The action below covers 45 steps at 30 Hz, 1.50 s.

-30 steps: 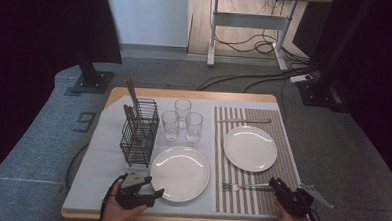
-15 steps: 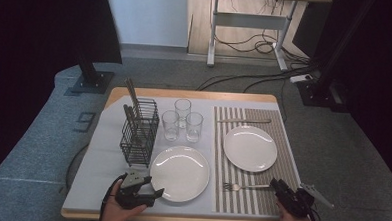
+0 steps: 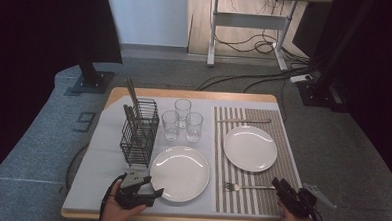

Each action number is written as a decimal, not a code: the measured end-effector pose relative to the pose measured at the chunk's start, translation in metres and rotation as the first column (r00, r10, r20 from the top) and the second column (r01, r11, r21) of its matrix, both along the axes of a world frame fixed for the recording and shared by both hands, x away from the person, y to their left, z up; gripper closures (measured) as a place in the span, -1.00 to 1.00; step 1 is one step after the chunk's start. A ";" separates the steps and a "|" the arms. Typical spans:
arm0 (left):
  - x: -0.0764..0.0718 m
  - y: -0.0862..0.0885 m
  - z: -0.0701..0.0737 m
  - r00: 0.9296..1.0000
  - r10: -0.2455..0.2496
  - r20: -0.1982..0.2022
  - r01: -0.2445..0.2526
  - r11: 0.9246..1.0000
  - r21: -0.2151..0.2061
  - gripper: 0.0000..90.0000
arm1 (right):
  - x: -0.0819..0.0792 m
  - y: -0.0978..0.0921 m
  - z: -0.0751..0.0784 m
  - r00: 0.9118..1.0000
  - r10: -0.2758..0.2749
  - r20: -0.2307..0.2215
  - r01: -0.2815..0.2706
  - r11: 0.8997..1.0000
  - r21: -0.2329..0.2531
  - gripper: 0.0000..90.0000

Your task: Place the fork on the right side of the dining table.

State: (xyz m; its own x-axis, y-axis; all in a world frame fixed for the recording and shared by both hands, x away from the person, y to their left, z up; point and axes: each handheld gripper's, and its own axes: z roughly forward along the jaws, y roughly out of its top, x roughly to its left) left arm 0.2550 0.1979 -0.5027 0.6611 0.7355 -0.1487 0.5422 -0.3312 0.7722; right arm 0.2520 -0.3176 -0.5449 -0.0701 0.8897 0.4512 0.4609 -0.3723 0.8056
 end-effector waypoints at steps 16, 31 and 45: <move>0.000 0.001 0.000 1.000 0.002 0.003 -0.002 1.000 -0.001 -0.29 | 0.001 0.001 0.003 0.999 0.048 0.023 -0.048 0.999 -0.007 0.25; -0.001 0.002 0.002 1.000 0.006 0.008 -0.006 1.000 -0.006 -0.29 | 0.006 0.019 0.011 0.991 0.113 0.077 -0.109 0.993 -0.055 0.15; 0.000 0.005 0.003 1.000 0.011 0.012 -0.011 1.000 -0.013 -0.29 | 0.026 0.052 0.025 0.976 0.183 0.118 -0.175 0.982 -0.078 -0.01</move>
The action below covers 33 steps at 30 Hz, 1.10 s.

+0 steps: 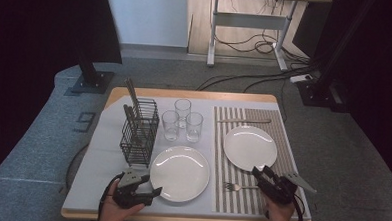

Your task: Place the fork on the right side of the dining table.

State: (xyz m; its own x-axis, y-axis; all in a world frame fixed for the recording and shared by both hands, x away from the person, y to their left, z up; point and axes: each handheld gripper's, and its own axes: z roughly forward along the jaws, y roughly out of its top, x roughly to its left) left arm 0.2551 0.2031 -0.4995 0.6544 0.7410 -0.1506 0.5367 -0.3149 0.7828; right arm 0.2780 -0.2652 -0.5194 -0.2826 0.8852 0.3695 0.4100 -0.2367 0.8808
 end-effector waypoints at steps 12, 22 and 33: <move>0.001 0.005 0.000 1.000 0.029 0.003 -0.029 1.000 0.008 -0.29 | 0.018 0.021 0.022 0.997 0.058 0.057 -0.059 0.998 0.010 -0.05; 0.001 0.015 0.003 0.998 0.058 0.015 -0.058 0.998 0.002 -0.29 | 0.022 0.037 0.029 0.992 0.097 0.080 -0.094 0.995 -0.043 -0.05; 0.000 0.020 0.005 0.997 0.071 0.021 -0.071 0.997 -0.005 -0.29 | 0.031 0.062 0.031 0.985 0.156 0.074 -0.151 0.986 -0.076 -0.06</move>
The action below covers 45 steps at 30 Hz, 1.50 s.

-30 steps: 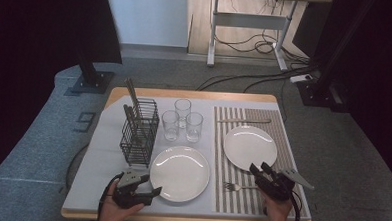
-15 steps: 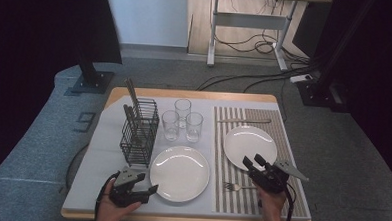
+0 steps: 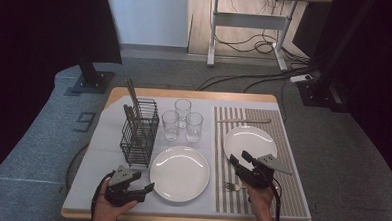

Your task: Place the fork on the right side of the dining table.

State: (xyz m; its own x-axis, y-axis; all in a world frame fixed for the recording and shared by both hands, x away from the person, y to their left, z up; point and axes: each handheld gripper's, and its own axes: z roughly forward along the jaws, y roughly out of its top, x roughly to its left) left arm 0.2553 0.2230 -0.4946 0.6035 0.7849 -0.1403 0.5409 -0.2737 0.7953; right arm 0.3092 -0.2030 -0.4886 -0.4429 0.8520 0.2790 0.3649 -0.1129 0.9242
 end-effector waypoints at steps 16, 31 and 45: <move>-0.001 0.000 0.001 1.000 0.001 0.002 -0.001 1.000 0.002 -0.29 | 0.007 0.019 0.004 0.998 0.064 -0.005 -0.064 0.998 0.003 -0.09; -0.001 -0.001 0.000 1.000 -0.005 -0.002 0.005 1.000 0.005 -0.29 | 0.018 0.047 0.004 0.989 0.145 -0.019 -0.145 0.989 -0.005 -0.13; -0.001 -0.002 -0.001 1.000 -0.008 -0.005 0.008 1.000 0.004 -0.29 | 0.028 0.074 0.014 0.980 0.197 -0.019 -0.198 0.979 -0.038 -0.16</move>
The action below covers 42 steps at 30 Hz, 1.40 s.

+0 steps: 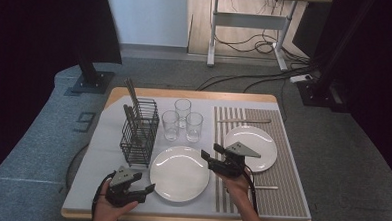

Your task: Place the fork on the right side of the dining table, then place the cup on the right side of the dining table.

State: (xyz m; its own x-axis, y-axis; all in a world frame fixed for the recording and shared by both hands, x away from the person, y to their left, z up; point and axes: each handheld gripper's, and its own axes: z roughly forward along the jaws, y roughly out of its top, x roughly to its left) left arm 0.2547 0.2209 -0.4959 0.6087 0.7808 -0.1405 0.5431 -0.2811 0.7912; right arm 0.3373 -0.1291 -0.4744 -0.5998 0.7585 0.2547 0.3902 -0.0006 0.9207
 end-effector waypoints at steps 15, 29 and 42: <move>0.000 -0.001 0.000 1.000 -0.001 0.001 0.001 1.000 0.000 -0.29 | 0.015 0.010 0.017 1.000 0.018 0.012 -0.017 0.999 -0.029 -0.18; 0.000 -0.002 0.000 1.000 -0.007 0.000 0.007 1.000 0.003 -0.29 | 0.028 0.019 0.022 1.000 0.020 0.009 -0.020 0.998 -0.058 -0.21; 0.000 -0.001 -0.001 1.000 -0.004 -0.002 0.004 1.000 -0.001 -0.29 | 0.041 0.027 0.025 1.000 0.014 -0.001 -0.014 0.996 -0.091 -0.31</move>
State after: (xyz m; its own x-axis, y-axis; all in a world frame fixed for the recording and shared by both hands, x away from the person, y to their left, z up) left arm 0.2549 0.2198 -0.4964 0.6117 0.7782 -0.1425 0.5435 -0.2825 0.7904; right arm 0.3779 -0.1025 -0.4497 -0.6103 0.7703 0.1848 0.3897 0.0889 0.9166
